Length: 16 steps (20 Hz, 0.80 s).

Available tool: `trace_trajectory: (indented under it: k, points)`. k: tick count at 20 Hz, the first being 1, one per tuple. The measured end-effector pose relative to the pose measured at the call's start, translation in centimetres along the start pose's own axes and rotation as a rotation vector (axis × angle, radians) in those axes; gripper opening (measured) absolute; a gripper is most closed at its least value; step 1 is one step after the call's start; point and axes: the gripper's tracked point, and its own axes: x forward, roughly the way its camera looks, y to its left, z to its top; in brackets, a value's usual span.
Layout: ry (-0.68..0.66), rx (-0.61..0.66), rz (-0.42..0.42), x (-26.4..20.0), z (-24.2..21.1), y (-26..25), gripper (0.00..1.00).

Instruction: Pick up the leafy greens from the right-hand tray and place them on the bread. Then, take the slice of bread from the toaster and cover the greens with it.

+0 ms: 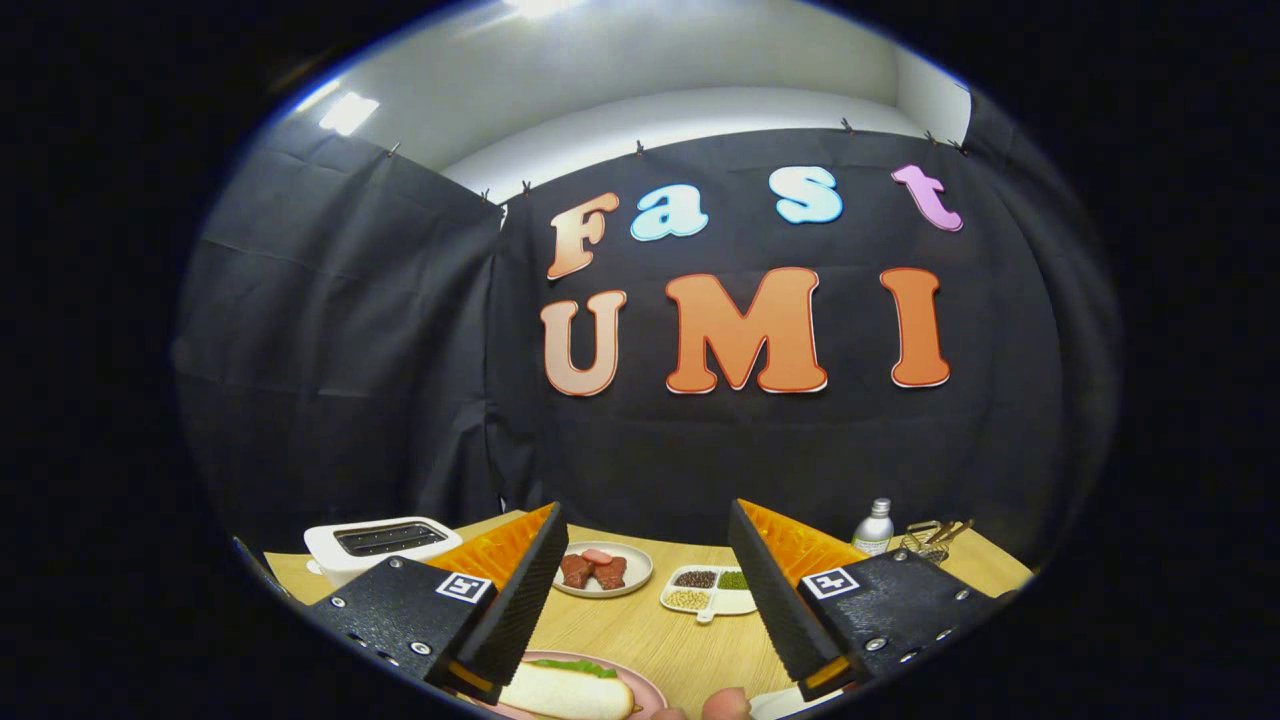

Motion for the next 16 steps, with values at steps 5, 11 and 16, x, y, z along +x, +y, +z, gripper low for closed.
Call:
trace_trajectory:
  k: [5,11,16]
  points:
    - [-0.058,-0.007,-0.013,-0.1,1.2,-0.7,0.97]
    - [-0.081,-0.065,-0.039,-0.5,1.6,-1.2,0.97]
    - [-0.082,-0.07,-0.052,-0.7,1.7,-1.4,0.97]
